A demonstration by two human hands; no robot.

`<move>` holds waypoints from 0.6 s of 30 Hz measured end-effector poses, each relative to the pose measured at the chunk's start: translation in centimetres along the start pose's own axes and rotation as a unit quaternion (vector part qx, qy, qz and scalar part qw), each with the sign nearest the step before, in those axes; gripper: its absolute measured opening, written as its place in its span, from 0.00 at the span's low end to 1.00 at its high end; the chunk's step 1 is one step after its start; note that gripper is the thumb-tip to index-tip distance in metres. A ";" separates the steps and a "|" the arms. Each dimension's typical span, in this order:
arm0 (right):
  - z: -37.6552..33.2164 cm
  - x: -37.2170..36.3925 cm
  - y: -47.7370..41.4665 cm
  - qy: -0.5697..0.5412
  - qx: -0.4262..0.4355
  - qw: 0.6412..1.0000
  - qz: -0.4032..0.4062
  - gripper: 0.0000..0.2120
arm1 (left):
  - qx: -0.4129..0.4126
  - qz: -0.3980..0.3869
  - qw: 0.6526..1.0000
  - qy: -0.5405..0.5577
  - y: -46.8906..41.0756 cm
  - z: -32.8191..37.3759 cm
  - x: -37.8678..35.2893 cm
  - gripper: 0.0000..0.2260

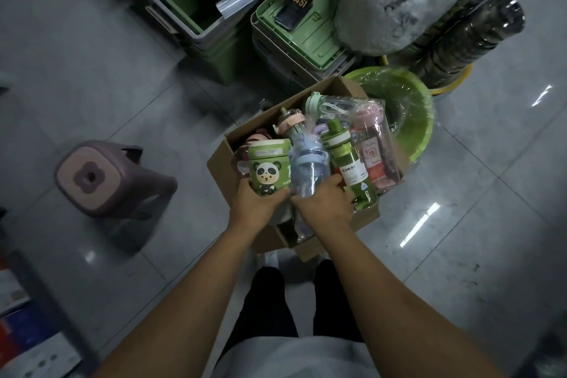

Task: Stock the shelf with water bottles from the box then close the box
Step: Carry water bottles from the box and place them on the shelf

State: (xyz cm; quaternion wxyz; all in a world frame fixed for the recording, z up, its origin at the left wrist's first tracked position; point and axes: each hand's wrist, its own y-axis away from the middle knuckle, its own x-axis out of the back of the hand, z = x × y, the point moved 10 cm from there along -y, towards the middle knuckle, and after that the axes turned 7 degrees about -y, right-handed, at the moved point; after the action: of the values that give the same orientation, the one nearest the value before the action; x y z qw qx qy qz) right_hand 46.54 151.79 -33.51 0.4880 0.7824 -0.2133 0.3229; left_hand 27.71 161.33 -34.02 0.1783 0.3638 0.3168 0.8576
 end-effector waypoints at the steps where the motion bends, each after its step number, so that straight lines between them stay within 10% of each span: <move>1: 0.5 -0.2 -0.3 -0.022 -0.012 1.000 -0.014 0.49 | 0.002 -0.008 1.000 0.019 0.2 -0.4 0.2 0.31; 8: 1.1 -2.2 -1.7 -0.224 -0.073 0.968 -0.089 0.55 | 0.044 -0.087 0.979 0.180 1.3 -2.9 0.0 0.42; 13: 1.0 -3.4 -1.3 -0.346 -0.111 0.919 -0.152 0.29 | 0.049 -0.125 0.949 0.285 1.6 -3.3 0.3 0.25; 18: 0.1 -3.4 0.2 -0.445 -0.125 0.850 -0.252 0.31 | 0.026 -0.149 0.930 0.335 1.7 -2.3 2.0 0.21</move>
State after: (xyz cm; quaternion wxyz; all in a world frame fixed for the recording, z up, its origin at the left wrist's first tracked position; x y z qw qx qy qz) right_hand 44.03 151.64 -35.82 0.4986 0.8019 -0.2420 -0.2230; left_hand 24.58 160.17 -33.05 0.1774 0.0083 0.4309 0.8848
